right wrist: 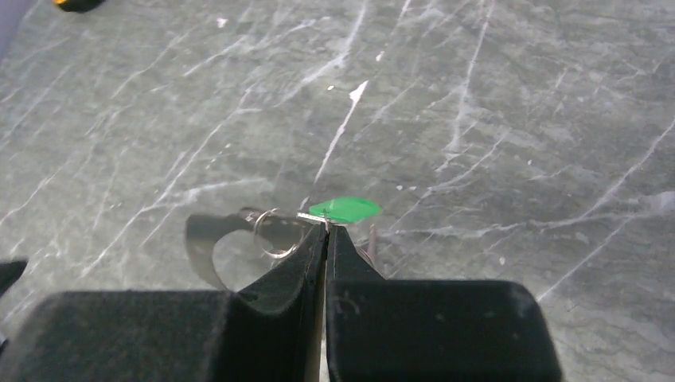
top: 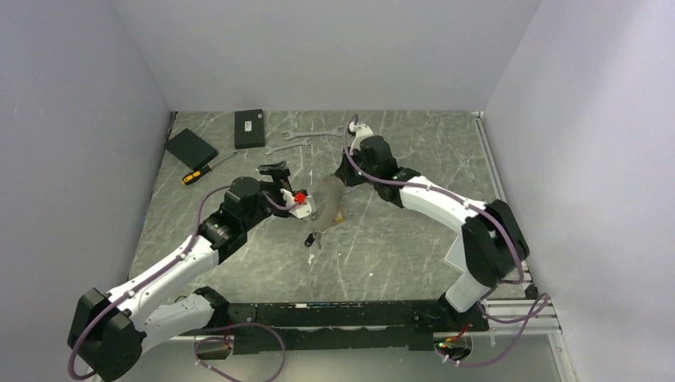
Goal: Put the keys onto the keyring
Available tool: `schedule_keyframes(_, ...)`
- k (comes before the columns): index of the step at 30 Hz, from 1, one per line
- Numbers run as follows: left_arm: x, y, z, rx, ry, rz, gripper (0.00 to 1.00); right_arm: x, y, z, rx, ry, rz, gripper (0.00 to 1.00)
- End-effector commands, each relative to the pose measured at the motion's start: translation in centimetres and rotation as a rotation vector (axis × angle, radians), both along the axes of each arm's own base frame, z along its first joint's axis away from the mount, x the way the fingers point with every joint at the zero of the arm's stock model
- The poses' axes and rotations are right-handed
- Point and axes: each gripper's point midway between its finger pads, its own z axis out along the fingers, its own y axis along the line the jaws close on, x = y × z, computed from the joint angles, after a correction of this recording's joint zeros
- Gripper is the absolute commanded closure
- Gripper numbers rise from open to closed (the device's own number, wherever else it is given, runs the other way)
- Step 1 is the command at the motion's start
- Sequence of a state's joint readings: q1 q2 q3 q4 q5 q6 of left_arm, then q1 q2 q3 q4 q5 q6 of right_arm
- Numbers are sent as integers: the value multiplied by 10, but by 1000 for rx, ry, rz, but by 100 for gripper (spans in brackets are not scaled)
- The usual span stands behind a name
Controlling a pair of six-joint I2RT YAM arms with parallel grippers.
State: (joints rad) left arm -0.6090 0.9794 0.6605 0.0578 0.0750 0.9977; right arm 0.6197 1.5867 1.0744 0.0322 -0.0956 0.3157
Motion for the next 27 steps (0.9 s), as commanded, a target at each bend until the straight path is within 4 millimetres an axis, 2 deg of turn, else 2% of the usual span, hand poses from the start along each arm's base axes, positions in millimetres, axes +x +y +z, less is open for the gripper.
schedule_keyframes(1, 5, -14, 12, -174, -7, -4, 12, 38, -10, 2, -22, 16, -128, 100)
schedule_keyframes(3, 5, -18, 14, -219, 4, -13, 14, 56, -19, -19, -61, 43, -203, 100)
schedule_keyframes(6, 3, -22, 14, -264, 13, -28, 19, 81, -34, -38, -115, 36, -318, 100)
schedule_keyframes(9, -2, -26, 16, -295, 18, -53, 21, 93, -36, -54, -133, -3, -337, 100)
schedule_keyframes(10, -3, -27, 16, -302, 16, -57, 21, 95, -34, -58, -127, -22, -332, 94)
schedule_keyframes(12, -3, -27, 15, -307, 21, -55, 21, 100, -35, -67, -121, -30, -343, 52)
schedule_keyframes(13, -2, -26, 15, -311, 23, -49, 21, 102, -35, -69, -118, -18, -349, 40)
schedule_keyframes(17, 1, -25, 16, -339, 23, -30, 21, 100, -33, -58, -95, -13, -339, 24)
schedule_keyframes(22, 10, -18, 24, -487, 20, 57, 23, 86, -50, -20, -110, -56, -354, 20)
schedule_keyframes(25, 14, -13, 28, -564, 38, 109, 15, 73, -63, -2, -113, -97, -369, 17)
schedule_keyframes(27, 15, -14, 28, -594, 73, 130, 5, 65, -74, 6, -108, -107, -400, 11)
